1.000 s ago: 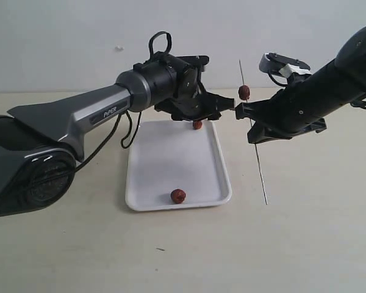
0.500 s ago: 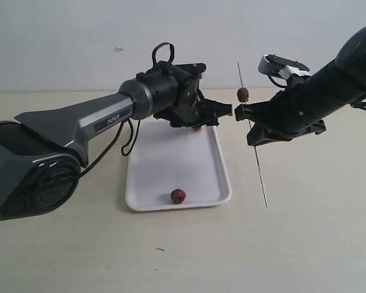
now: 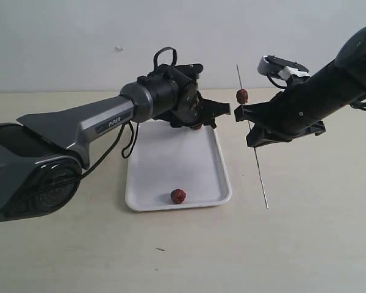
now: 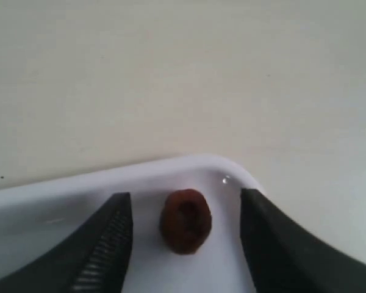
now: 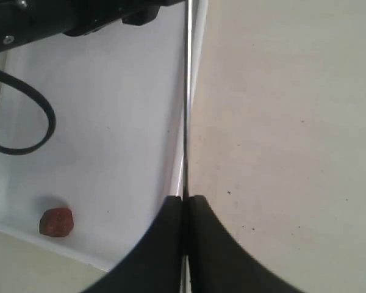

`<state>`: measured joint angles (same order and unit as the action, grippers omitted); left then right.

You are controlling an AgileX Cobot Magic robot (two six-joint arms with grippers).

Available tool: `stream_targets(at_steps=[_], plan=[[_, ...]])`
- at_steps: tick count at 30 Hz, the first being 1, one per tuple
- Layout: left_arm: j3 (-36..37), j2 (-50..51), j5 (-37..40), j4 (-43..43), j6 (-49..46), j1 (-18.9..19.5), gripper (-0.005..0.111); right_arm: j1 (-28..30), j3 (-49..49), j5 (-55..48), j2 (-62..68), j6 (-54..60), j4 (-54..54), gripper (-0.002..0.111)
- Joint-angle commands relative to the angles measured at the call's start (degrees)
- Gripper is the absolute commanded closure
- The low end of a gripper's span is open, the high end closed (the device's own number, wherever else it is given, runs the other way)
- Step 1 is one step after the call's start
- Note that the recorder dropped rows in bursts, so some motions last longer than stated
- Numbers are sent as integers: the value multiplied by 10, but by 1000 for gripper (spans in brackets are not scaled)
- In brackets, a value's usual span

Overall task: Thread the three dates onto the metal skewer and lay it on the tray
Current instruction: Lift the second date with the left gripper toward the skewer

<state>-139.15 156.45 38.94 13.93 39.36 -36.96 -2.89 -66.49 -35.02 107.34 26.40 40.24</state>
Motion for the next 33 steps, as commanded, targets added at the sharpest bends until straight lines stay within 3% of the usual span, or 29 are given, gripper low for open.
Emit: stream_targets(at_steps=[1, 13, 20, 33], plan=[[-1, 6, 4, 4, 5, -1, 54, 2, -4, 0, -6, 5, -3, 108], [-1, 13, 5, 3, 3, -1, 55, 2, -4, 2, -6, 5, -3, 108], [-1, 13, 10, 3, 0, -1, 80, 2, -4, 3, -6, 5, -3, 108], [-1, 13, 12, 4, -1, -1, 79, 2, -4, 7, -6, 9, -3, 108]])
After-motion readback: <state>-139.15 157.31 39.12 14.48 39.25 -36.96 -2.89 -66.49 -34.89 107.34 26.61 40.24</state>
